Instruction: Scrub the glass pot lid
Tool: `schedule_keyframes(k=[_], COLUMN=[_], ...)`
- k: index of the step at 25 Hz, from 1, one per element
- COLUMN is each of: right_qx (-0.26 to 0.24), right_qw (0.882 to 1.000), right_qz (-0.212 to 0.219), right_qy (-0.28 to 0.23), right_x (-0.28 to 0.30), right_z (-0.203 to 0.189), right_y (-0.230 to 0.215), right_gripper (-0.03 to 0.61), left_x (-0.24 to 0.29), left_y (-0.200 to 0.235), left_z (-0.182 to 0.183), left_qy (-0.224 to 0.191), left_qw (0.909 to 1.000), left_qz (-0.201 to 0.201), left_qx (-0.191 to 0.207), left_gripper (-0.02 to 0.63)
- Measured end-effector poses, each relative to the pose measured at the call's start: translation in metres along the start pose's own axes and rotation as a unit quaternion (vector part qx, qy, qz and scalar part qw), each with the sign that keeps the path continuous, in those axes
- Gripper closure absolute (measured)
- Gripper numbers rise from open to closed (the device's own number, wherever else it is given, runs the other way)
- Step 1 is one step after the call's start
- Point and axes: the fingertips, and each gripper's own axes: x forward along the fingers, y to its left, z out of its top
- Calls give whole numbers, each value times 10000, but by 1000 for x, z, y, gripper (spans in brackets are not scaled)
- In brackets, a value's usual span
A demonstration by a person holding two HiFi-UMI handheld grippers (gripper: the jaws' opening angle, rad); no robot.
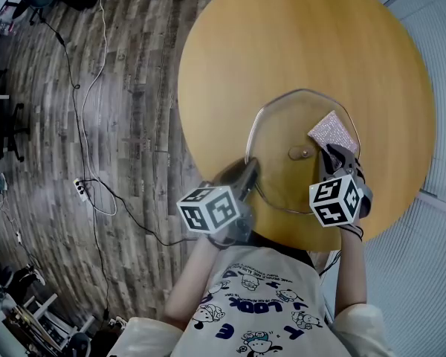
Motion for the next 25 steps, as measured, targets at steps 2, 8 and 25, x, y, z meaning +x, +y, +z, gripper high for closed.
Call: schedule_keyframes(k=[2, 8, 25], right_qx=[36, 107, 463], right_qw=[10000, 9999, 9979], right_qz=[5, 109, 422], right_qy=[14, 61, 150], right_x=[-2, -8, -30], right_z=[-3, -7, -20], right_y=[2, 10, 50], right_gripper=[514, 515, 515], left_x=[0, -1, -4], left_y=[0, -2, -1], left_z=[-1, 0, -5], left_qy=[-5, 4, -12], left_qw=[10000, 10000, 10000], left_qz=[15, 9, -40], left_qx=[5, -10, -58], left_gripper=[526, 528, 528])
